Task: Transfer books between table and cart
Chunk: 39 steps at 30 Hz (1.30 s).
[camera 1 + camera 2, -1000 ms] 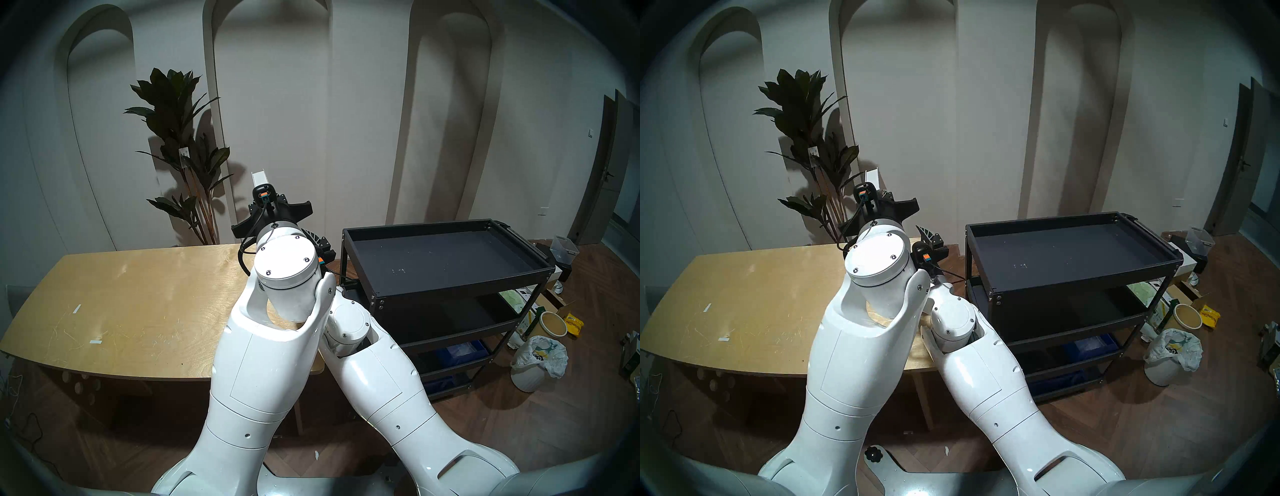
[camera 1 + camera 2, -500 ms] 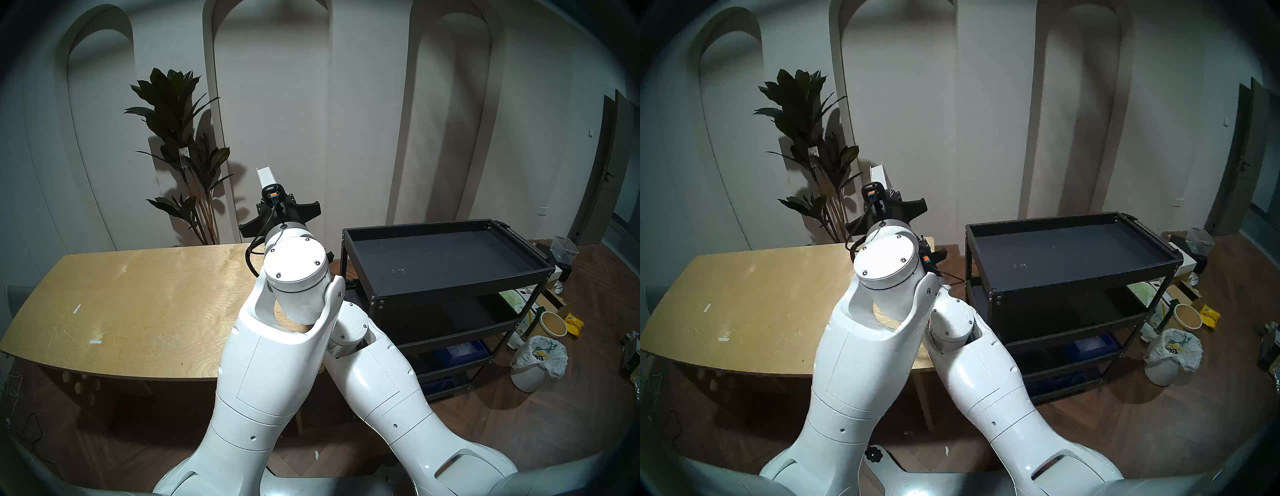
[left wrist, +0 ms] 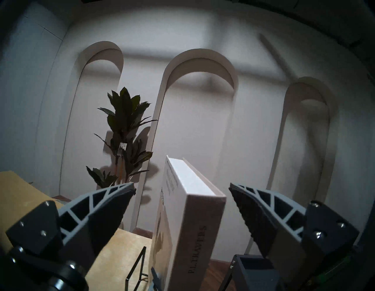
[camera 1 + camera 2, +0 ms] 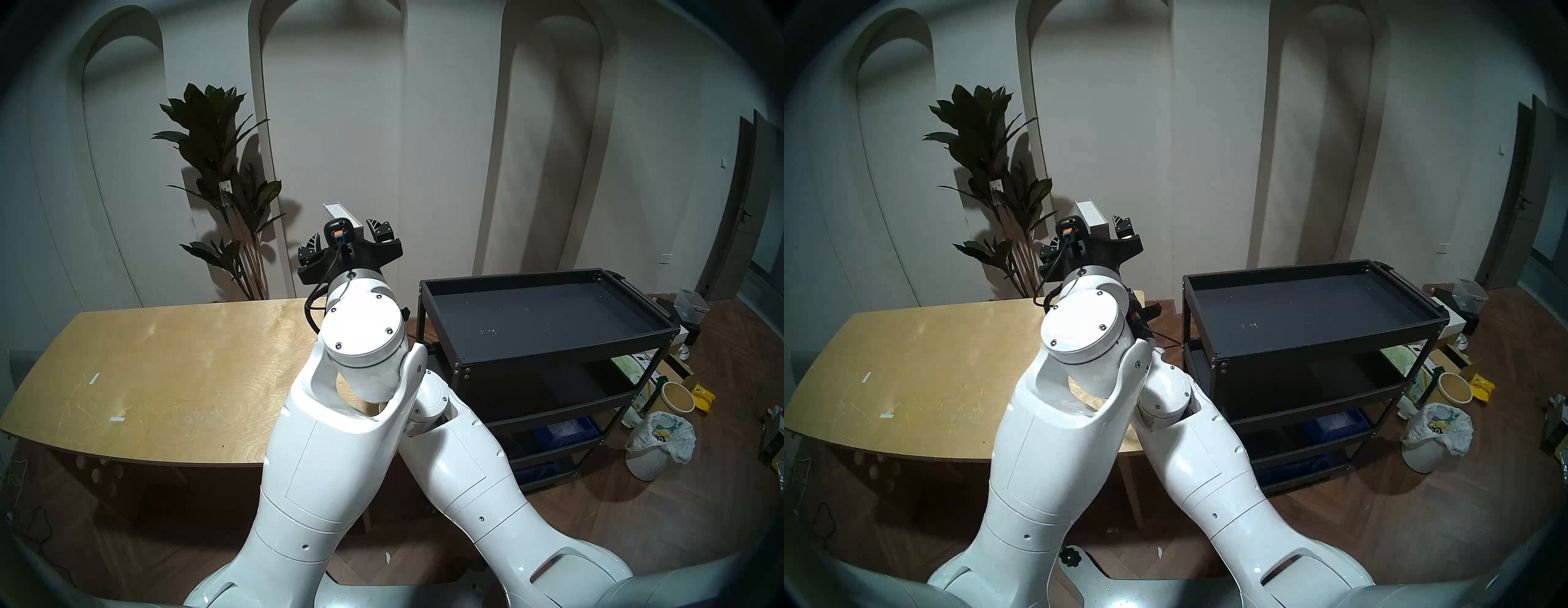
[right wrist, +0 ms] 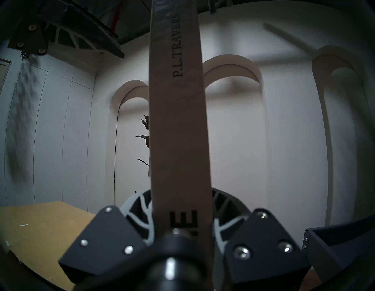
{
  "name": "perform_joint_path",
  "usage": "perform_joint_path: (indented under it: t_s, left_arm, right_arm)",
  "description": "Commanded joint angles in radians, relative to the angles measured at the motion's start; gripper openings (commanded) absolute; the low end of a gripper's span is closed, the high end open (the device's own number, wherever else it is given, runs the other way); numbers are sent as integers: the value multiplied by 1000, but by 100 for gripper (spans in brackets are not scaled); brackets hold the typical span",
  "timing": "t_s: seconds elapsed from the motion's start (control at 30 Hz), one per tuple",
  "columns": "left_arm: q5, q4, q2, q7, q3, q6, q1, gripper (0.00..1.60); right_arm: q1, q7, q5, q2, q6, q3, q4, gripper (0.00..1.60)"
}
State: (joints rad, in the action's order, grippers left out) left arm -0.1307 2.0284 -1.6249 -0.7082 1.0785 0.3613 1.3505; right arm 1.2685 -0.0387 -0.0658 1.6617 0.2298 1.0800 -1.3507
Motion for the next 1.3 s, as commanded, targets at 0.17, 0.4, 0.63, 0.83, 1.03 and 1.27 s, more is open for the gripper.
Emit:
perform_joint_path:
  t_s: [0.17,0.4,0.63,0.83,1.03,1.27]
  left_arm:
    - [-26,181,52,87,-7,-143,7,160]
    - [-76,272,134,120,133,-121,41,160]
    - [-143,212,200,163,258,-109,40,160]
    - [-199,119,246,232,334,-100,32,160]
    - [-197,24,269,267,328,-77,13,160]
    - [-185,-51,278,276,309,-42,-22,160]
  right_arm:
    - [-76,-41,-23,-7,8,91,-65,0]
    - [-95,-55,-58,-58,-3,192,-85,0]
    - [-86,-43,-90,-127,-19,277,-111,0]
    - [-61,4,-186,-167,-74,357,-125,0]
    - [-93,68,-313,-182,-177,431,-57,0]
    - [-169,130,-374,-205,-279,446,72,0]
